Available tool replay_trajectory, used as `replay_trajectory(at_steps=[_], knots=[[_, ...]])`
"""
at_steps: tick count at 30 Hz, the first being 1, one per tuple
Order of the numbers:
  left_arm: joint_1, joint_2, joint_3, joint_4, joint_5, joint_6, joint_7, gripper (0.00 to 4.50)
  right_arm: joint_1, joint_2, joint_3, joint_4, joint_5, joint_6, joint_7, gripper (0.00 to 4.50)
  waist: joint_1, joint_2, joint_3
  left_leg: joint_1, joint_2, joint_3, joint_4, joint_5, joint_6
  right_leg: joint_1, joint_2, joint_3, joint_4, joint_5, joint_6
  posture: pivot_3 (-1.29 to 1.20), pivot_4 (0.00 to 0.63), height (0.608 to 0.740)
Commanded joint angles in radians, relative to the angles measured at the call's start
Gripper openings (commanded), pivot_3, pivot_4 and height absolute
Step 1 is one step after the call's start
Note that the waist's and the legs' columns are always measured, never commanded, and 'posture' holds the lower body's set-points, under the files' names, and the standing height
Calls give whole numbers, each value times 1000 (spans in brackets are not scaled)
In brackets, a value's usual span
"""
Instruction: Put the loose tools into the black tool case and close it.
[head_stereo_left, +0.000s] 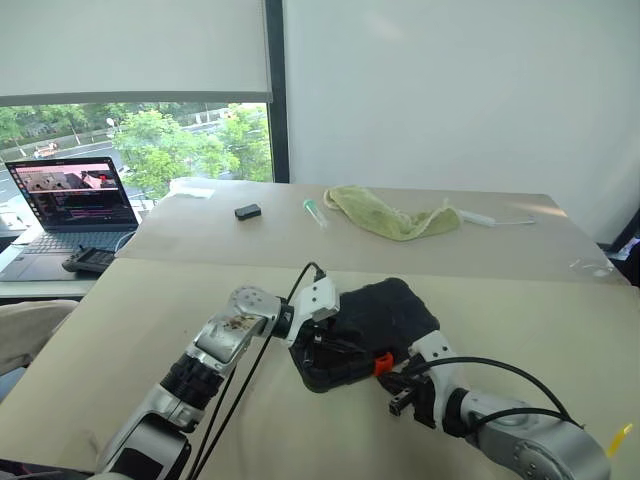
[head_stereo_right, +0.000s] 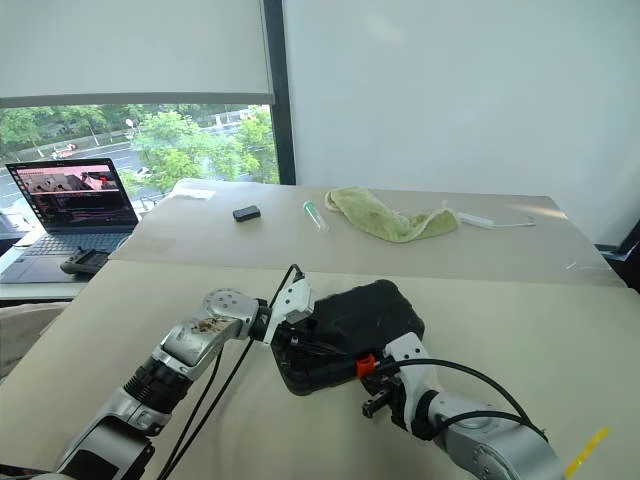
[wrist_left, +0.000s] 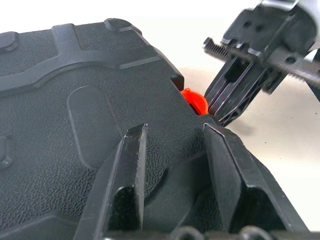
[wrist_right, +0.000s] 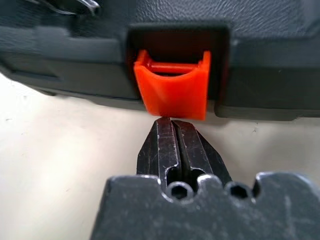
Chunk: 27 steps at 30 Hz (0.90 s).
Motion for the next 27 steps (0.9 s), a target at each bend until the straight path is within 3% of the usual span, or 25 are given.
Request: replay_trajectory(at_steps=[1,5,8,9,12,17,18,22,27], knots=[[59,16,-63,38,62,30,10,1916,-45,7,-13,-18,-18,-70,15,32,0,0,0,0,0,0,0,0,0,0,0,0,0,0,0,0,150,740],[75,18,-47,29,63,18,29,1916,-36,-7,-3,-17,-40,-106,47,32,0,0,0,-1,0,0,0,0,0,-1,0,0,0,0,0,0,150,740],[94,-13,46,24,26,-59,95,1916,33,-54,-21,-72,-55,-159,93,32,0,0,0,-1,0,0,0,0,0,-2,0,0,0,0,0,0,150,740],[99,-35,119,-2,-42,-30,119,1916,96,-80,-51,-103,-57,-205,132,304,2,1,0,-2,0,0,-1,0,0,-2,-1,0,0,0,0,0,150,740],[126,-55,270,-103,-186,62,163,2571,236,-68,-180,-178,-14,-312,183,1049,4,0,1,-5,0,0,-1,0,0,-6,-1,0,0,-1,1,0,150,740],[255,28,412,-299,-301,166,205,4327,400,-48,-389,-263,59,-461,282,2801,-4,0,3,-11,0,-1,-1,0,0,-11,-1,0,1,0,1,0,150,740],[276,44,428,-327,-314,175,209,4500,422,-52,-416,-264,61,-481,300,3100,-2,0,3,-11,0,-1,-1,0,0,-11,-1,-1,0,0,1,0,150,740],[442,138,549,-458,-374,216,234,4500,558,-72,-608,-249,105,-574,425,4473,2,0,4,-10,0,-1,-1,-1,1,-11,-3,-1,0,-1,1,0,150,740],[645,254,661,-535,-396,223,218,4500,722,-57,-849,-223,180,-677,572,4473,5,1,4,-9,1,-1,-2,-1,1,-9,-4,-1,0,-1,0,0,150,740]])
